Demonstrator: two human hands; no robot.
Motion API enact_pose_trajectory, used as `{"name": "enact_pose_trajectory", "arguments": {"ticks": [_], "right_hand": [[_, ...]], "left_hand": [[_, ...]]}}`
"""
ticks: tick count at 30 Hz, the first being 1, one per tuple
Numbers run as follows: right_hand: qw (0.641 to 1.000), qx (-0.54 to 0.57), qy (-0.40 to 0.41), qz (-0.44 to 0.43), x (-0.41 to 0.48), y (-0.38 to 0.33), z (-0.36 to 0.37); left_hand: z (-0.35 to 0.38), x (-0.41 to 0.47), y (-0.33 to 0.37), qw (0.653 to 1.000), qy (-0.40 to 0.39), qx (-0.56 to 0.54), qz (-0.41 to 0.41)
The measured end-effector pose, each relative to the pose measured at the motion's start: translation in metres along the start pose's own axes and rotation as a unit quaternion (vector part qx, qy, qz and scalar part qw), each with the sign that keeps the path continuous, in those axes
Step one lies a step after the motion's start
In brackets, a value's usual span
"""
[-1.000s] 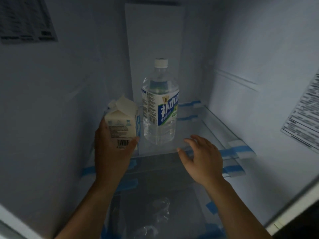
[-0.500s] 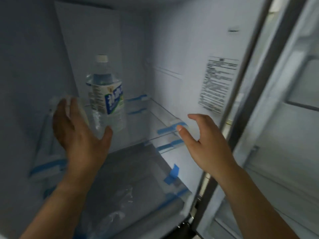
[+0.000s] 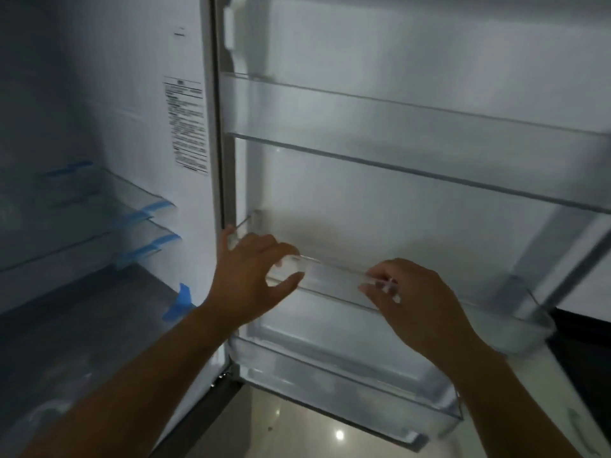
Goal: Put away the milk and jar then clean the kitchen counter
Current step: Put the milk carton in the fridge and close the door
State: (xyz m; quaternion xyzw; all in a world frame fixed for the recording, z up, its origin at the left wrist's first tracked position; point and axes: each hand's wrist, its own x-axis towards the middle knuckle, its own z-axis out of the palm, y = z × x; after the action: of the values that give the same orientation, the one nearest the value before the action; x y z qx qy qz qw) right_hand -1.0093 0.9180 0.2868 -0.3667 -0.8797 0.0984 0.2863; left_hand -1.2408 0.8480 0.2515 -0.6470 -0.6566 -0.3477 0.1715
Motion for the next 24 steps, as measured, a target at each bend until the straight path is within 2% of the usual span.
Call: {"name": "enact_pose_trajectory", "arguments": {"ticks": [3,7,13,16,20,24], "right_hand": [[0.999,-0.038,0.035,-0.011,-0.018,0.013,-0.003],[0.996,-0.022,0.083,0.014,-0.03,0.018,-0.007],[0.985,-0.061,0.16,0.025,-0.046,-0.01,0.01],[0.977,-0.095,0.188,0.045,-0.063,-0.037,0.018],[0.969,-0.158,0.178,0.067,-0.086,-0.088,0.03],[0.964,-0.182,0.167,0.096,-0.112,-0.134,0.036]], "left_hand": [[0.006,-0.002,0.0,1.0,0.003,0.002,-0.005],[0.006,-0.004,0.0,1.0,0.006,0.0,0.002],[0.0,-0.011,-0.011,0.999,0.014,0.014,0.035],[-0.012,-0.017,-0.025,0.998,0.002,-0.016,0.067],[-0.035,-0.026,-0.048,0.991,-0.01,-0.068,0.111],[-0.045,-0.032,-0.066,0.99,-0.032,-0.102,0.093]]}}
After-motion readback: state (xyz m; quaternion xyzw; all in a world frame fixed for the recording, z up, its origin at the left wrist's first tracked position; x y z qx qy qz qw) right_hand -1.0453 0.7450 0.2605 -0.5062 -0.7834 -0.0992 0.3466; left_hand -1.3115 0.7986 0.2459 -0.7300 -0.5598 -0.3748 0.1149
